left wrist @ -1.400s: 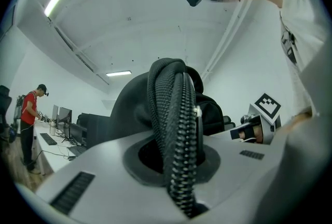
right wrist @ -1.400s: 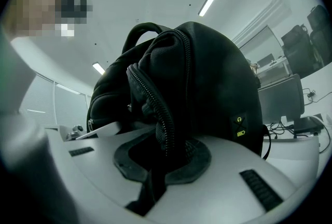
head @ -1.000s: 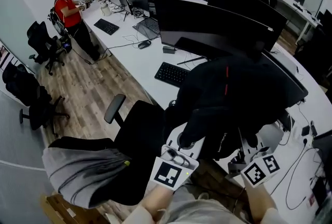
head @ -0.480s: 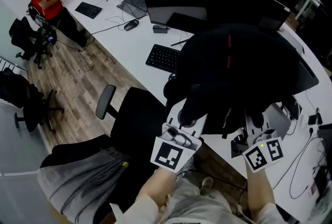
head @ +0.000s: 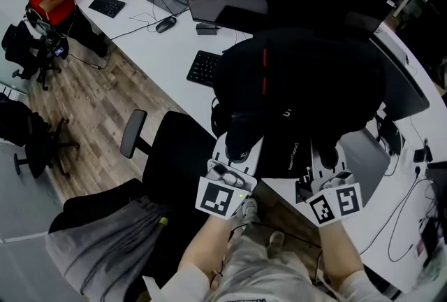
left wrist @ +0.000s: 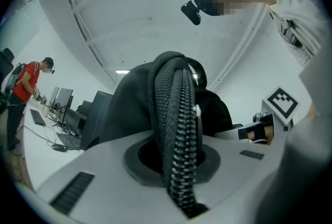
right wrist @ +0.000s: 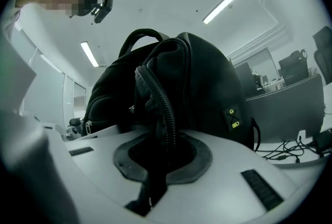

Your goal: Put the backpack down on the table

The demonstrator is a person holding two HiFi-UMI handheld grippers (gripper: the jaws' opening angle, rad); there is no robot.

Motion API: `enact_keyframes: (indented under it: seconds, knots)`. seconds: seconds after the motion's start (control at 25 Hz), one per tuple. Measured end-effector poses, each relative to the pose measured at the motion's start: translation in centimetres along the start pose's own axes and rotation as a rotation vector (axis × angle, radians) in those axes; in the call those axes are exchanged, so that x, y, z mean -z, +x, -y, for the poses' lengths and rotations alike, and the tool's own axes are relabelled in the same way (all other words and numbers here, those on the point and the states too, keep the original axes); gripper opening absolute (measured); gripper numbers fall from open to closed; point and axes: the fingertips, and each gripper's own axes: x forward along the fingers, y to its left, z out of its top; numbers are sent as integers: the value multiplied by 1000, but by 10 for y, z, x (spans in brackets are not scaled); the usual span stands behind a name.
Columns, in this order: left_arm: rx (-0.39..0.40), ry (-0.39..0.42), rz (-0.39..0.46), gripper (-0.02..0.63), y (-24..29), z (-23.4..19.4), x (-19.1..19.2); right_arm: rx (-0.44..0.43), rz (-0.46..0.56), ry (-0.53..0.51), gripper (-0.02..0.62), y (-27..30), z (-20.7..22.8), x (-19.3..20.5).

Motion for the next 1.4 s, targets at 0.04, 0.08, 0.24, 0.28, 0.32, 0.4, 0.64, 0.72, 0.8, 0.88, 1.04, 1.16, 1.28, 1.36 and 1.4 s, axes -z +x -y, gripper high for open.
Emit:
enact_keyframes:
  seconds: [0.04, 0.08, 0.24, 0.28, 0.32, 0.4, 0.64, 0.72, 0.8, 0.88, 1.04, 1.16, 1.28, 1.36, 1.4]
  knots:
    - [-9, 5, 0, 25, -3, -2, 4, -1, 8, -18, 32, 1, -1, 4]
    - [-18, 15, 3, 25, -6, -4, 6, -4, 17, -36, 34, 1, -3, 8]
    - [-37, 62, 12, 28, -16, -4, 14, -6, 79, -107, 41, -5, -6, 18]
    - [-41, 70, 10, 31, -18, -4, 16, -10, 91, -117, 44, -7, -6, 20]
    - [-45, 79, 6, 32, -20, -3, 17, -17, 94, -121, 48, -9, -7, 22]
    - [-52, 91, -11, 35, -25, 1, 17, -41, 84, -116, 51, -14, -9, 23]
    - [-60, 120, -91, 57, -45, 17, 15, -103, 40, -110, 51, -37, -19, 29]
    - [-66, 133, -111, 66, -52, 23, 16, -117, 25, -110, 52, -44, -21, 31]
    - [-69, 150, -142, 79, -58, 30, 14, -122, 16, -112, 54, -52, -23, 31]
    - [-69, 163, -178, 99, -66, 38, 13, -127, 5, -117, 55, -60, -26, 32]
    - [-78, 176, -199, 155, -83, 43, 10, -147, -17, -147, 61, -75, -35, 35]
    - [-104, 189, -239, 166, -95, 46, 13, -160, -24, -164, 72, -85, -40, 36]
    - [-116, 204, -264, 197, -105, 49, 11, -172, -35, -186, 92, -97, -44, 36]
    - [-109, 229, -289, 234, -111, 52, 10, -175, -42, -200, 104, -103, -46, 37]
    - [-103, 248, -304, 262, -114, 54, 10, -176, -44, -206, 107, -106, -46, 38]
